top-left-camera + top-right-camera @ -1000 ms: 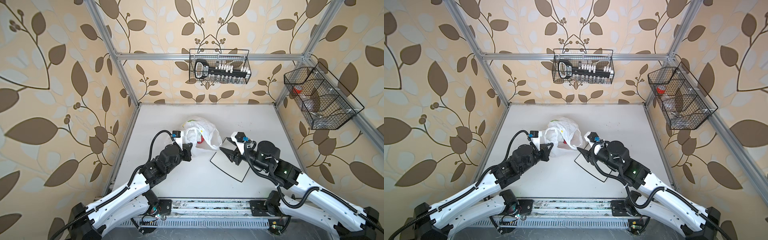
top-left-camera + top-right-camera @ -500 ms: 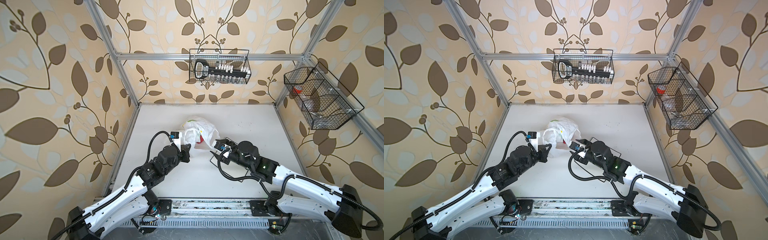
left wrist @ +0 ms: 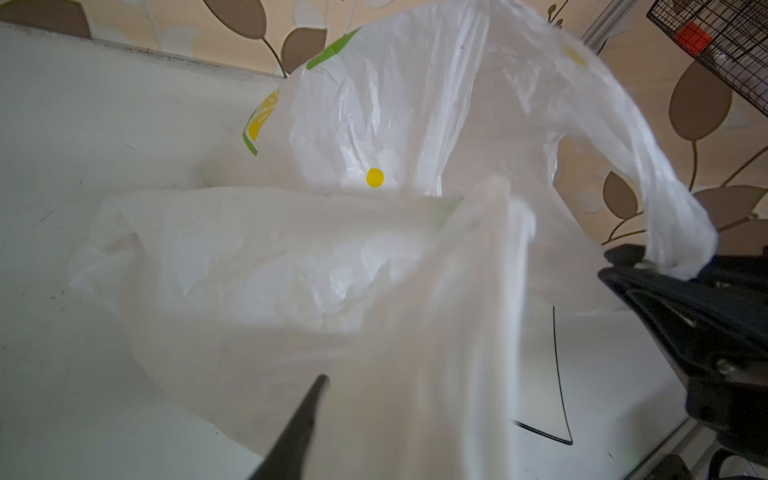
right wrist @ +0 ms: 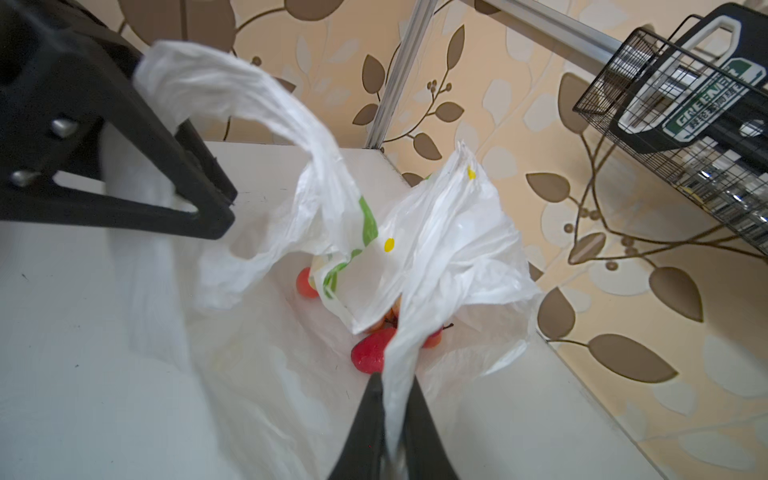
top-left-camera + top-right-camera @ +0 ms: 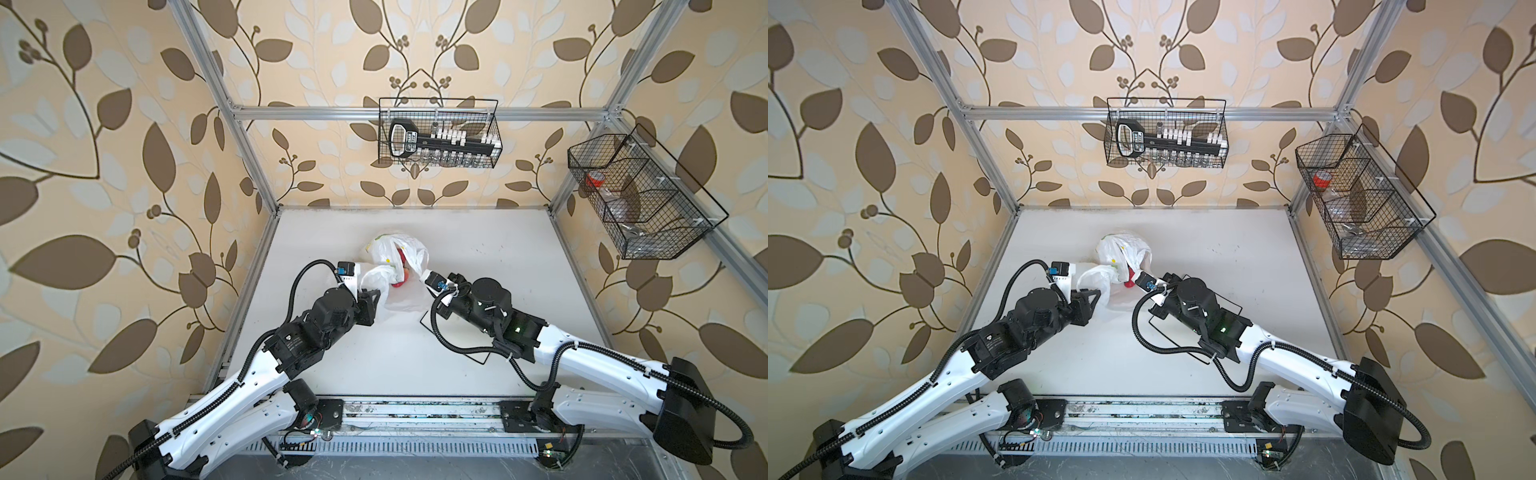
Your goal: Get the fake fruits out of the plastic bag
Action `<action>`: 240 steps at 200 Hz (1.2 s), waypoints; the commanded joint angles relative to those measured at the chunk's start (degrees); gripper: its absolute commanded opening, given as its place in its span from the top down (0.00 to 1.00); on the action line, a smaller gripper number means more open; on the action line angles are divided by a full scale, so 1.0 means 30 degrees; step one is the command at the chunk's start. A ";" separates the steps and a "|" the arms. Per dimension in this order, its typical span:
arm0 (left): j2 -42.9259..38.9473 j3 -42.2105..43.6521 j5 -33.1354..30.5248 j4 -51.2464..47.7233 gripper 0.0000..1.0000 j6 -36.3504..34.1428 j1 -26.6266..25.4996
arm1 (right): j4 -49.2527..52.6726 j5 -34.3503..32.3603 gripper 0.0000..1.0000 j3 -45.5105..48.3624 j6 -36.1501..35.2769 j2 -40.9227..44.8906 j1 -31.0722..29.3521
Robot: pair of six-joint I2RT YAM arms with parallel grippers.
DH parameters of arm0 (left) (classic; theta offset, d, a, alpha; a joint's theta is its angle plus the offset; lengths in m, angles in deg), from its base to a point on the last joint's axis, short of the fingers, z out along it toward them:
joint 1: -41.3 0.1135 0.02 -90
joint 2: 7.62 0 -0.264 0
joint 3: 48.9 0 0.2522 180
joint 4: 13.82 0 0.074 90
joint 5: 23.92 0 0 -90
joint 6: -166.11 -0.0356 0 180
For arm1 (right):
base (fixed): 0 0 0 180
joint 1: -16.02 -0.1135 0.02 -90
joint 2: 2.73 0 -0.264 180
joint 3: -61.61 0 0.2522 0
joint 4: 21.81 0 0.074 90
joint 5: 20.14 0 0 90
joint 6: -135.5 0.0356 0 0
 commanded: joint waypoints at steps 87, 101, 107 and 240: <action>0.2164 -0.3975 0.1219 -0.4664 0.88 -0.1655 -0.0188 | -0.1642 -0.1346 1.00 -0.1252 0.2105 -0.0102 -0.0051; 0.1541 -0.3800 0.0717 -0.4963 1.00 -0.1570 -0.0172 | -0.1638 -0.2208 1.00 -0.1504 0.3011 -0.0323 0.0126; 0.1163 -0.3701 0.0214 -0.5041 1.00 -0.1477 -0.0182 | -0.1634 -0.2629 1.00 -0.1627 0.3503 -0.0439 0.0249; -0.0186 -0.2606 0.1922 -0.0339 1.00 0.2329 1.1293 | -0.1559 0.3757 1.00 -0.7531 1.3439 -0.5444 0.7733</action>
